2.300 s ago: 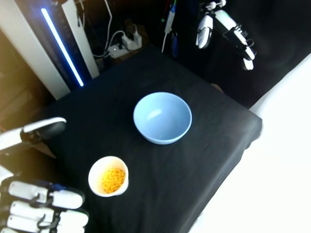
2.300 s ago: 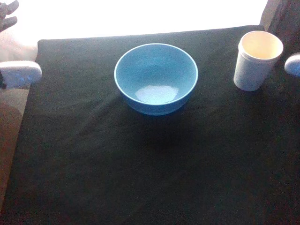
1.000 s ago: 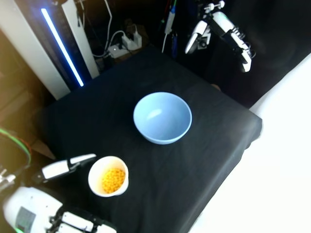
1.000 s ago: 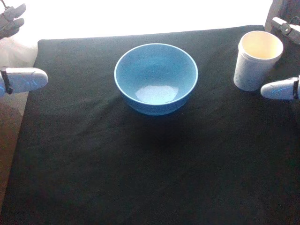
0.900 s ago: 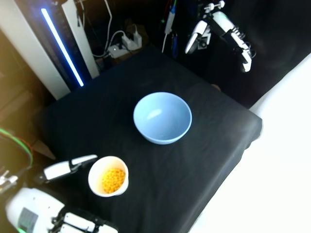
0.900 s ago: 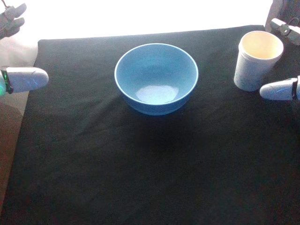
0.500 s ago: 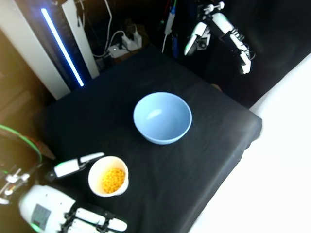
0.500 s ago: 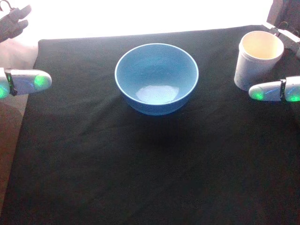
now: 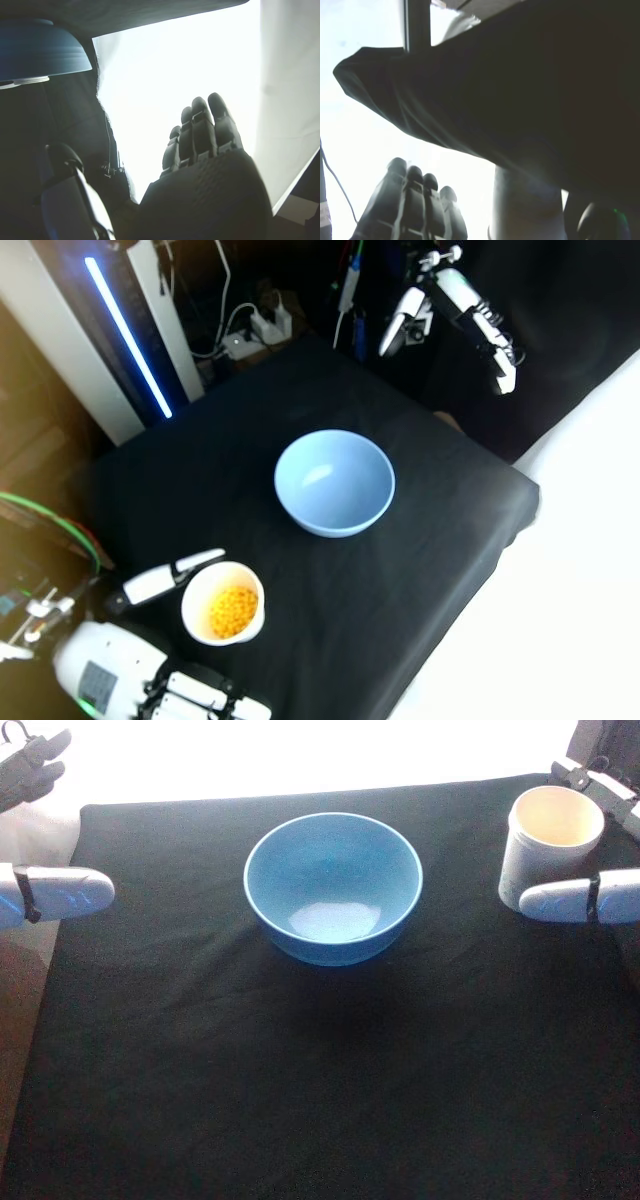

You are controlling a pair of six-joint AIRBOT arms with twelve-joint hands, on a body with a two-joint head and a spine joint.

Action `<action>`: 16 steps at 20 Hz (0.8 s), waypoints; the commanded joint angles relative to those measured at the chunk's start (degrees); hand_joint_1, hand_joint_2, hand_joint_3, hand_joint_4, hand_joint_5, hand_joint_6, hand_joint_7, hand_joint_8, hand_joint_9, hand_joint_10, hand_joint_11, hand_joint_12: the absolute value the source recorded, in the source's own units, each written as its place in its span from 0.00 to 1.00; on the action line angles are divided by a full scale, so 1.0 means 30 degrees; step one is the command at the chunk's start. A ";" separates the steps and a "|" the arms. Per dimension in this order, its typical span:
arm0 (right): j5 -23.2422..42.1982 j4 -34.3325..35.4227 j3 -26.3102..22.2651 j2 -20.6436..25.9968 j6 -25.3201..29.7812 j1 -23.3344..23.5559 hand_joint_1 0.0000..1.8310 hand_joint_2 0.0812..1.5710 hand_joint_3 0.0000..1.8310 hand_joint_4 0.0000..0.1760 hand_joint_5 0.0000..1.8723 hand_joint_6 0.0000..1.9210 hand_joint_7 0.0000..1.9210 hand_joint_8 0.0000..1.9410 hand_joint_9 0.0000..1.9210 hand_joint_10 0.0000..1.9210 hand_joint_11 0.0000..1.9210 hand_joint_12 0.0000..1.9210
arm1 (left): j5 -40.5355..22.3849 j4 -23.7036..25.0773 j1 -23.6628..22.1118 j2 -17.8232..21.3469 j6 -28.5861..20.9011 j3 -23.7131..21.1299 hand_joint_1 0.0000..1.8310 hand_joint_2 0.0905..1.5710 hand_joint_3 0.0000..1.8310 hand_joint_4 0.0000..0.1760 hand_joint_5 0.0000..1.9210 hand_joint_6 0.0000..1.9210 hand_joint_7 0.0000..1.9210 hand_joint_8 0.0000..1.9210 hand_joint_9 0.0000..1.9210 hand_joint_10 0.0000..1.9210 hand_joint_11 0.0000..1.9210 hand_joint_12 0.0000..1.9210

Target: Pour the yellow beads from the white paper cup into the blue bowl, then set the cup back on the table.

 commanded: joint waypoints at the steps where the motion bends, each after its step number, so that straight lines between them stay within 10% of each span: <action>1: 0.2234 0.0572 0.0161 0.0019 0.0219 0.0226 0.37 0.30 0.00 0.25 0.00 0.00 0.00 0.00 0.00 0.00 0.00 0.00 | -0.2232 -0.0302 -0.0185 0.0079 -0.0158 0.0184 0.29 0.41 0.00 0.45 0.02 0.00 0.12 0.00 0.15 0.00 0.01 0.25; 16: 0.2257 0.1657 0.0201 -0.0726 0.0817 0.0322 0.35 0.37 0.01 0.00 0.04 0.01 0.00 0.00 0.00 0.00 0.00 0.00 | -0.1686 -0.0276 -0.0345 -0.0206 -0.0156 0.0434 0.28 0.45 0.00 0.38 0.02 0.00 0.12 0.00 0.15 0.00 0.00 0.31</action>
